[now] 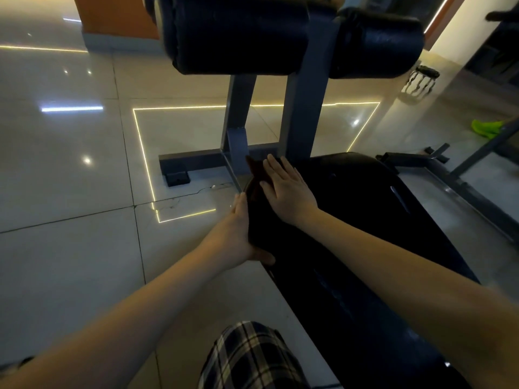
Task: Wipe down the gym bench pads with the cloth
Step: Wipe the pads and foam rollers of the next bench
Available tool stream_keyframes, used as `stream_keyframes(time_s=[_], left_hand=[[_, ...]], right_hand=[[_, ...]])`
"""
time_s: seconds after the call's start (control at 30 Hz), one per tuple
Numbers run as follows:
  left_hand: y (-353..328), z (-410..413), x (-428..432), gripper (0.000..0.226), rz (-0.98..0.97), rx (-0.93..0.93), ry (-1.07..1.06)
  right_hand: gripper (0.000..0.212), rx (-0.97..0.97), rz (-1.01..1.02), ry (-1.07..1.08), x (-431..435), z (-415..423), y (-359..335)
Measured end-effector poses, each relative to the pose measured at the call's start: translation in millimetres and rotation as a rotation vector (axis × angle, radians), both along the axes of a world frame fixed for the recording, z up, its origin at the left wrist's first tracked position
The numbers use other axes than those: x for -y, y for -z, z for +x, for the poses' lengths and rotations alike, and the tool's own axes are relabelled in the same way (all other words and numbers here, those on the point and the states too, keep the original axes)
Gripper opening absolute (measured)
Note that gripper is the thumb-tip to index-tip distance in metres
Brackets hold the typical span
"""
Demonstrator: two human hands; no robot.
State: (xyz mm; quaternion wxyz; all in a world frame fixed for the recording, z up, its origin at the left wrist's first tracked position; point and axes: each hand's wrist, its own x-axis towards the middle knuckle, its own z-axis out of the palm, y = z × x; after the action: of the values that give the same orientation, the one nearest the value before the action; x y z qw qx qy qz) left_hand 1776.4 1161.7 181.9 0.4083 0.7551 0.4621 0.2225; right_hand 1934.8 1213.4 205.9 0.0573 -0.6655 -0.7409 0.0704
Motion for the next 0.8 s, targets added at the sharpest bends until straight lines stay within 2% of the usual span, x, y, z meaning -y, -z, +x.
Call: stream_keyframes(time_s=[0.2,0.3,0.4,0.53,0.63,0.8], left_hand=[[1.0,-2.3,3.5,0.122,0.046,0.008,-0.001],[0.8,-2.7,0.9,0.128,0.044,-0.039,0.015],[0.8,-2.1,-2.8,0.137,0.038,-0.102,0.035],[1.7,0.1,-4.8,0.141,0.026,-0.088,0.026],[3.3,1.7,-5.4,0.136,0.025,-0.077,0.005],[-1.0,1.4,-3.6,0.138,0.014,-0.093,0.003]], right_hand=[[0.060,0.066,-0.049,-0.086,134.9,23.4,9.0],[0.061,0.050,0.040,-0.113,186.1,44.8,20.6],[0.059,0.043,0.035,-0.077,199.0,50.3,25.1],[0.069,-0.014,-0.005,0.014,162.3,31.4,16.6],[0.059,0.051,0.020,0.060,104.5,15.2,11.9],[0.056,-0.006,0.039,0.054,0.7,11.1,7.1]])
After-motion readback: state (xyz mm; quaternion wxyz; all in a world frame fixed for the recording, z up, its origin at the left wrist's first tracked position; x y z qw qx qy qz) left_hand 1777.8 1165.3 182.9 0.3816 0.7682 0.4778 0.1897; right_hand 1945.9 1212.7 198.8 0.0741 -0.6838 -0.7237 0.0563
